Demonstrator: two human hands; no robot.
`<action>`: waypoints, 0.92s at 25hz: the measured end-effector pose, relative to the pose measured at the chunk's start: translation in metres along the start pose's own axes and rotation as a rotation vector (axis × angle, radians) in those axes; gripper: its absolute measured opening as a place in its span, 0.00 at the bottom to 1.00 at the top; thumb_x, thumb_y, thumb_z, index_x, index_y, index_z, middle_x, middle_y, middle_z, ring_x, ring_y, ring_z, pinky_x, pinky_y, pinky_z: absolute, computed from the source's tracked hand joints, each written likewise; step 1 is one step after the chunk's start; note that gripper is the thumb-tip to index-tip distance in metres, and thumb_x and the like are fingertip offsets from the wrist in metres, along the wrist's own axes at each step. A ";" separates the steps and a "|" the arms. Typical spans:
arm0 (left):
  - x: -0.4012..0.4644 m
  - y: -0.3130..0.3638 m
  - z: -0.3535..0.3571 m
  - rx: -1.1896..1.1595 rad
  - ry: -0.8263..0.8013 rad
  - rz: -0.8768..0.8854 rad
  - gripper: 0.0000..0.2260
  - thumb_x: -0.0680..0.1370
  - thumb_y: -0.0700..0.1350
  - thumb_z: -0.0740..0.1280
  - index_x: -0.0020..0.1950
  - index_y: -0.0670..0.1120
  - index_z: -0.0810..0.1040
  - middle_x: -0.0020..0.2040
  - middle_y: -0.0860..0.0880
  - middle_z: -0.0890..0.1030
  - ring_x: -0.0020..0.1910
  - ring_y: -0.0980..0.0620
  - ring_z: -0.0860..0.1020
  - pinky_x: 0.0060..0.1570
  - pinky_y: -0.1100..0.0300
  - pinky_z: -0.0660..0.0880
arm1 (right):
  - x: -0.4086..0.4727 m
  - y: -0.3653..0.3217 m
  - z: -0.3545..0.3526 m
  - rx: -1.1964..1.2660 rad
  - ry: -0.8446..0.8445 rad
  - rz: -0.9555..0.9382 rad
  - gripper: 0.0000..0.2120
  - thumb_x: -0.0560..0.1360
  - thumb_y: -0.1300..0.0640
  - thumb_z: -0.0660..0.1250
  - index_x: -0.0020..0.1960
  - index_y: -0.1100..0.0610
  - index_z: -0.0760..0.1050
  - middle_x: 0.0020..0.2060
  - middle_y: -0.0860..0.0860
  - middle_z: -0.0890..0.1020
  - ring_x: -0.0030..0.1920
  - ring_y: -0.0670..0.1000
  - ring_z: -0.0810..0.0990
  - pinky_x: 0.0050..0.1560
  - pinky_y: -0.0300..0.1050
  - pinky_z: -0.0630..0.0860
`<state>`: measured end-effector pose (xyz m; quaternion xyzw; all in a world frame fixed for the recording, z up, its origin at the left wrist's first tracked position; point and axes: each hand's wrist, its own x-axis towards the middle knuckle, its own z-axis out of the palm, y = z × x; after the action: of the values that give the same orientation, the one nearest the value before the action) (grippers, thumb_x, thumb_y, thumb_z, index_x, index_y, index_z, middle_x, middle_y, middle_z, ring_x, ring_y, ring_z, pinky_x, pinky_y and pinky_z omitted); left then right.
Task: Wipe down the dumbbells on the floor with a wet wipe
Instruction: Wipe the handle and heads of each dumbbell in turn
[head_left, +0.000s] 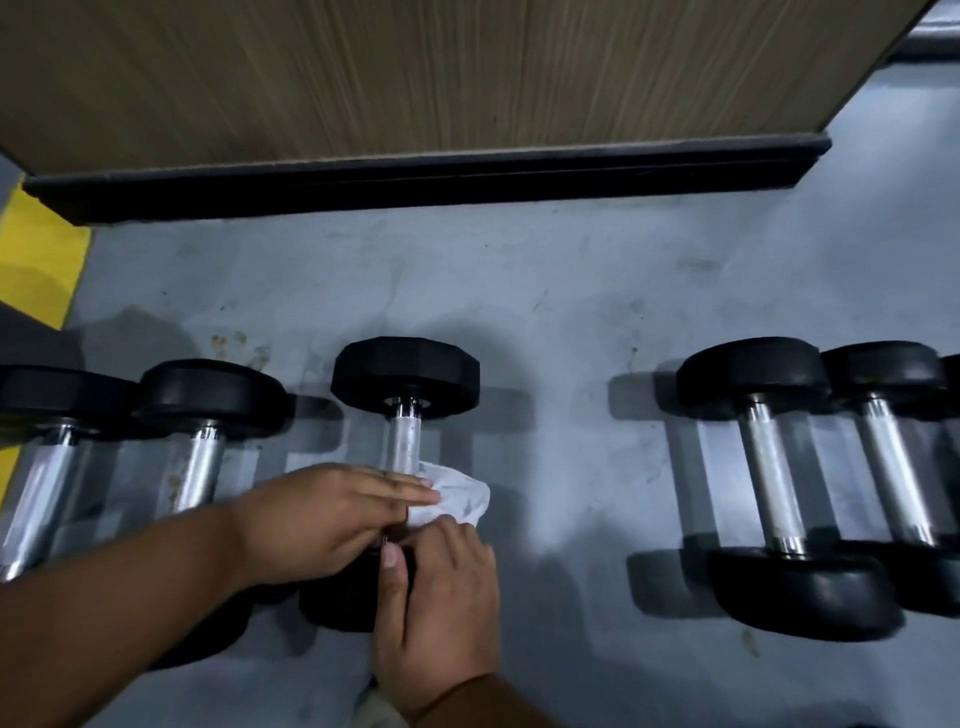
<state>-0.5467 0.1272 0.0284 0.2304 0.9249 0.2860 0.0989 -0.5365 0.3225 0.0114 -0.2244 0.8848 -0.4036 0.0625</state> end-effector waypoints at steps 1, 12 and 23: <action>0.003 -0.012 -0.005 0.050 -0.050 0.098 0.17 0.79 0.40 0.62 0.66 0.44 0.81 0.70 0.51 0.77 0.72 0.56 0.72 0.70 0.57 0.71 | -0.001 0.003 -0.001 0.002 -0.002 -0.030 0.19 0.83 0.44 0.50 0.46 0.52 0.74 0.44 0.49 0.76 0.44 0.54 0.75 0.44 0.53 0.71; 0.019 -0.012 0.013 0.127 0.229 0.088 0.09 0.80 0.43 0.68 0.47 0.40 0.85 0.51 0.48 0.84 0.57 0.50 0.81 0.61 0.52 0.77 | 0.001 0.010 -0.001 0.018 0.064 -0.133 0.15 0.80 0.47 0.58 0.43 0.55 0.75 0.42 0.51 0.75 0.41 0.55 0.73 0.42 0.51 0.70; 0.118 -0.004 0.020 0.332 -0.671 -0.321 0.19 0.77 0.49 0.69 0.69 0.56 0.76 0.77 0.49 0.64 0.68 0.45 0.71 0.66 0.51 0.70 | -0.001 0.008 0.000 0.001 0.038 -0.132 0.15 0.80 0.47 0.57 0.48 0.57 0.75 0.44 0.53 0.75 0.42 0.56 0.73 0.42 0.53 0.72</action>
<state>-0.6455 0.1911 0.0034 0.1764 0.8990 0.0228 0.4002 -0.5384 0.3274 0.0052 -0.2746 0.8690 -0.4112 0.0192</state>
